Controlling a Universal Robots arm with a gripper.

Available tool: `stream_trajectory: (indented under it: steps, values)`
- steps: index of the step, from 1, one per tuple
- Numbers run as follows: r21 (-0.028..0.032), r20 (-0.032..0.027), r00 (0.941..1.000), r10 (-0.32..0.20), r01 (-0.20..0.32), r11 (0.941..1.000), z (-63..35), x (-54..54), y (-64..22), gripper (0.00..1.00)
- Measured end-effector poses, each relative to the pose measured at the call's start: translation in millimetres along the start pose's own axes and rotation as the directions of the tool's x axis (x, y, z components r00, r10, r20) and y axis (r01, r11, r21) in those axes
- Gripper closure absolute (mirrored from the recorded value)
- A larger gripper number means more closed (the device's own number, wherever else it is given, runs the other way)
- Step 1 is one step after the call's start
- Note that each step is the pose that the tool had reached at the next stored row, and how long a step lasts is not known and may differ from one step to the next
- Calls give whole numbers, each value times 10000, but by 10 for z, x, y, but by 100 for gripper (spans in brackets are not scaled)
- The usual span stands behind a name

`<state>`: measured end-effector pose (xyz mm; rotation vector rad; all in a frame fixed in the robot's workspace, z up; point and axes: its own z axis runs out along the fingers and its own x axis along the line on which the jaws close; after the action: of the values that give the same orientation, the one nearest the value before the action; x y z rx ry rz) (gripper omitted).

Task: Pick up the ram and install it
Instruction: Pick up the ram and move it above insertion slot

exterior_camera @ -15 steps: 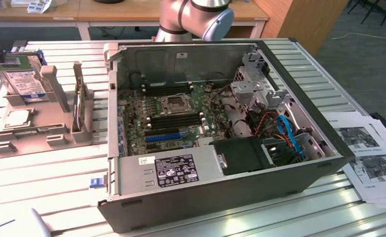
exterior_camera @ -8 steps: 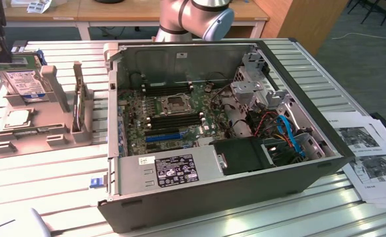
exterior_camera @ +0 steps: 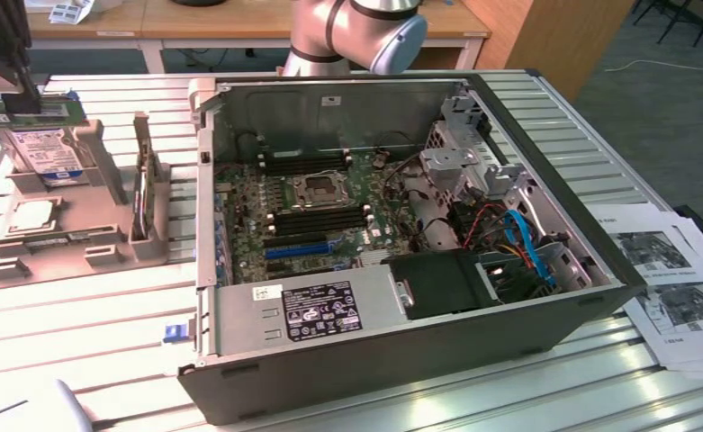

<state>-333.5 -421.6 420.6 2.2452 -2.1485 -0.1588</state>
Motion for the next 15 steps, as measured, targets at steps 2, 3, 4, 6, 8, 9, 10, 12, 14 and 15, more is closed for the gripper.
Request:
stream_trajectory:
  steps: [2,3,4,6,8,9,10,12,14,15]
  values:
    - [1,1,10000,-1,1,10000,-3,2,-39,88]
    - [2,1,10000,0,0,10000,-4,3,-58,88]
    - [2,2,10000,0,0,10000,-6,3,-77,88]
    - [2,1,10000,0,0,10000,-10,5,-113,88]
    - [1,1,10000,0,0,10000,-13,6,-149,88]
    - [1,1,10000,0,0,10000,-15,7,-167,88]
    - [1,1,10000,0,0,10000,-17,8,-184,88]
    - [0,0,10000,0,0,10000,-20,9,-217,88]
    - [1,1,10000,0,0,10000,-23,10,-251,88]
    - [1,1,10000,0,0,10000,-25,11,-267,88]
